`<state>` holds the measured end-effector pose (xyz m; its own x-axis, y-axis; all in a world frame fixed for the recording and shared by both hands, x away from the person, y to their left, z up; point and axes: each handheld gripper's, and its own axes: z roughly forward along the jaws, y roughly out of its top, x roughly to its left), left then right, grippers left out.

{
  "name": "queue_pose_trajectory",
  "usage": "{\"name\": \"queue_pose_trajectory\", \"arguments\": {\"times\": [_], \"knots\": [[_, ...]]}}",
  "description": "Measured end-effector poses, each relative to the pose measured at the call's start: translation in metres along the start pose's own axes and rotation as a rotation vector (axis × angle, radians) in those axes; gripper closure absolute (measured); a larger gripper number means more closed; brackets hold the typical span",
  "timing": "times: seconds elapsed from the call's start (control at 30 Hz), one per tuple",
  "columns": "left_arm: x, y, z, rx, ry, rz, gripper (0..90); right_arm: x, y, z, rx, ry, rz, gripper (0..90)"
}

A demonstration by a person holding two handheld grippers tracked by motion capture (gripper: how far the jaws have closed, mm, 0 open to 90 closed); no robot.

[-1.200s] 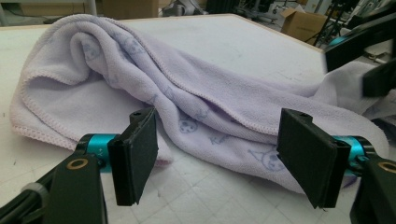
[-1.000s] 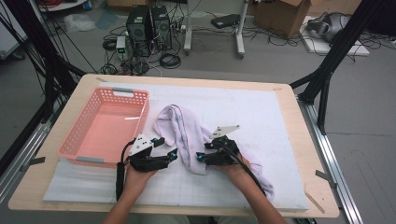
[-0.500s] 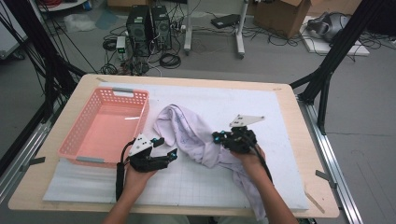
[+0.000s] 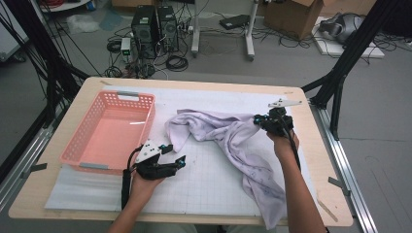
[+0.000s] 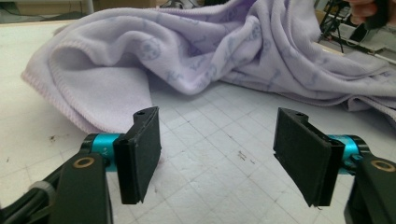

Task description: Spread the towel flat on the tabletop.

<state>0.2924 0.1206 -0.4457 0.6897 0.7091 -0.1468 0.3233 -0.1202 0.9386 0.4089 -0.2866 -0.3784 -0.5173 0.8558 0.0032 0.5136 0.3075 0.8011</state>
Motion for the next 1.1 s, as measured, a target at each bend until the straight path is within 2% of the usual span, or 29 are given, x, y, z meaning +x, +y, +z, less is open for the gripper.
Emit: {"name": "queue_pose_trajectory", "arguments": {"times": [0.1,0.13,0.2,0.23,0.3,0.33,0.4,0.47,0.53,0.57,0.6,0.63,0.7,0.77,0.8,0.83,0.93,1.0,1.07,1.1], "knots": [[-0.001,0.000,0.001,0.003,-0.002,0.002,33.1,-0.013,-0.003,0.006,0.034,-0.081,0.017,85.9],[-0.001,-0.001,0.001,0.006,0.001,0.005,33.2,-0.017,-0.006,0.008,0.048,-0.125,0.010,85.9],[-0.001,-0.001,0.001,0.015,0.005,0.010,33.4,-0.022,-0.010,0.006,0.027,-0.231,-0.010,85.9],[-0.001,-0.001,0.001,0.015,0.004,0.008,33.4,-0.026,-0.012,0.005,0.025,-0.249,0.009,85.9],[-0.002,-0.002,0.001,0.021,0.005,0.014,33.9,-0.035,-0.018,0.005,0.057,-0.242,0.058,84.0],[-0.002,-0.002,0.002,0.022,0.003,0.012,34.0,-0.036,-0.021,0.005,0.053,-0.241,0.078,81.7],[-0.002,-0.002,0.002,0.020,0.002,0.018,35.3,-0.035,-0.023,0.000,0.027,-0.235,0.085,72.1],[-0.002,-0.002,0.001,0.022,0.000,0.019,35.9,-0.032,-0.023,-0.007,-0.017,-0.203,0.099,63.8],[-0.002,-0.002,0.002,0.020,-0.003,0.018,36.0,-0.025,-0.023,-0.017,-0.062,-0.181,0.091,60.8],[-0.003,-0.002,0.002,0.021,-0.002,0.018,36.0,-0.021,-0.024,-0.021,-0.093,-0.136,0.088,61.4],[-0.003,-0.002,0.002,0.021,-0.003,0.018,36.0,-0.015,-0.025,-0.024,-0.102,-0.079,0.081,63.7],[-0.003,-0.002,0.002,0.022,-0.003,0.016,36.0,-0.009,-0.026,-0.025,-0.092,-0.040,0.059,64.6],[-0.004,-0.002,0.002,0.020,-0.005,0.017,35.9,0.005,-0.027,-0.023,-0.025,0.065,0.035,64.2],[-0.005,-0.002,0.002,0.020,-0.003,0.015,35.9,0.023,-0.031,-0.022,-0.019,0.134,0.000,63.0],[-0.005,-0.002,0.002,0.022,-0.004,0.016,35.9,0.031,-0.033,-0.020,-0.005,0.163,-0.002,60.3],[-0.005,-0.002,0.002,0.022,-0.003,0.019,35.9,0.038,-0.036,-0.017,0.015,0.180,-0.003,59.7],[-0.006,-0.002,0.002,0.021,-0.006,0.016,35.8,0.052,-0.043,-0.008,0.060,0.192,-0.003,57.1],[-0.006,-0.002,0.002,0.026,-0.006,0.021,35.9,0.056,-0.046,-0.004,0.083,0.166,-0.002,56.3],[-0.006,-0.002,0.003,0.025,-0.006,0.020,35.9,0.056,-0.049,0.003,0.106,0.189,0.043,56.2],[-0.006,-0.002,0.003,0.026,-0.005,0.020,35.9,0.056,-0.050,0.006,0.123,0.187,0.040,58.5]]}}
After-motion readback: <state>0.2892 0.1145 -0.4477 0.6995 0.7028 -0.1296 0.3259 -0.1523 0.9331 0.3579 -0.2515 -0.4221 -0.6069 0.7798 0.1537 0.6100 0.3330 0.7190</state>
